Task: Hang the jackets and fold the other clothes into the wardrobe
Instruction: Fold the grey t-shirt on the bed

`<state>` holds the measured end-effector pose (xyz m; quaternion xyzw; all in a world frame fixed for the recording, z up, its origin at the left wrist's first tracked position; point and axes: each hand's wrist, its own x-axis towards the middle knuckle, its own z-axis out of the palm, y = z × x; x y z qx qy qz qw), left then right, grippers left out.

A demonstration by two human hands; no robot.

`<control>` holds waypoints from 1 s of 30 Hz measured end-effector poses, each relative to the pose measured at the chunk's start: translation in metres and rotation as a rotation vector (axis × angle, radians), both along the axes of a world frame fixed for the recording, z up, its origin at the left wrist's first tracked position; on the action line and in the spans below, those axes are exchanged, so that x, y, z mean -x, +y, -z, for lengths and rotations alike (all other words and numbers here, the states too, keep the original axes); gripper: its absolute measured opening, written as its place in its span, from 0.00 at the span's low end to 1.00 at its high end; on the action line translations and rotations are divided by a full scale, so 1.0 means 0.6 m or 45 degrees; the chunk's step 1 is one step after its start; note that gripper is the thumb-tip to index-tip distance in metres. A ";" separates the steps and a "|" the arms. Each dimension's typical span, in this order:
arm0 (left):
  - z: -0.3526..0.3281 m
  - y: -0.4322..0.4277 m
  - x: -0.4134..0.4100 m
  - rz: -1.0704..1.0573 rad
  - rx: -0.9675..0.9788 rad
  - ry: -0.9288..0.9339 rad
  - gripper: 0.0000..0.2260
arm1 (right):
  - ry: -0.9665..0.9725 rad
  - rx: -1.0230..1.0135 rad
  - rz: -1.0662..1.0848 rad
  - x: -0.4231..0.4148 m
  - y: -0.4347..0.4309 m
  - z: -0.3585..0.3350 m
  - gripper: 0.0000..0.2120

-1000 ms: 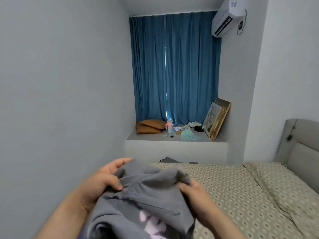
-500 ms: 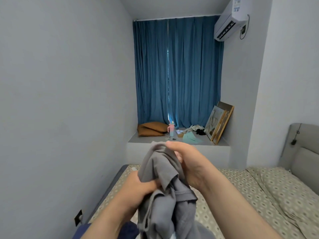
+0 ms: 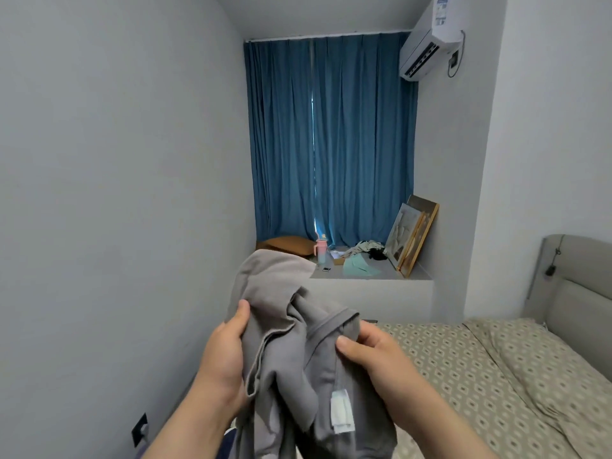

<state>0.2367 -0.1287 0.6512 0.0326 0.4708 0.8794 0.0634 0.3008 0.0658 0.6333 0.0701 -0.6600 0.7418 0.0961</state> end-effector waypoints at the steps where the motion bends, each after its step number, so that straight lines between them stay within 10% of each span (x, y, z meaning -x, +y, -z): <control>1: 0.002 -0.001 0.005 -0.071 0.019 0.023 0.18 | 0.029 -0.046 0.096 0.002 0.007 -0.006 0.07; 9: 0.043 -0.021 0.041 -0.564 0.420 0.056 0.09 | 0.255 -0.364 0.324 0.016 0.013 -0.089 0.12; 16: -0.002 0.020 -0.038 -0.093 1.016 1.051 0.39 | 0.226 -0.289 -0.055 0.007 -0.030 -0.136 0.10; 24: -0.029 0.019 -0.026 0.398 0.887 0.931 0.15 | 0.304 -0.638 -0.081 -0.031 -0.016 -0.164 0.12; 30: -0.034 0.043 -0.034 0.002 0.953 0.977 0.12 | 0.328 -0.798 0.163 -0.022 0.021 -0.156 0.08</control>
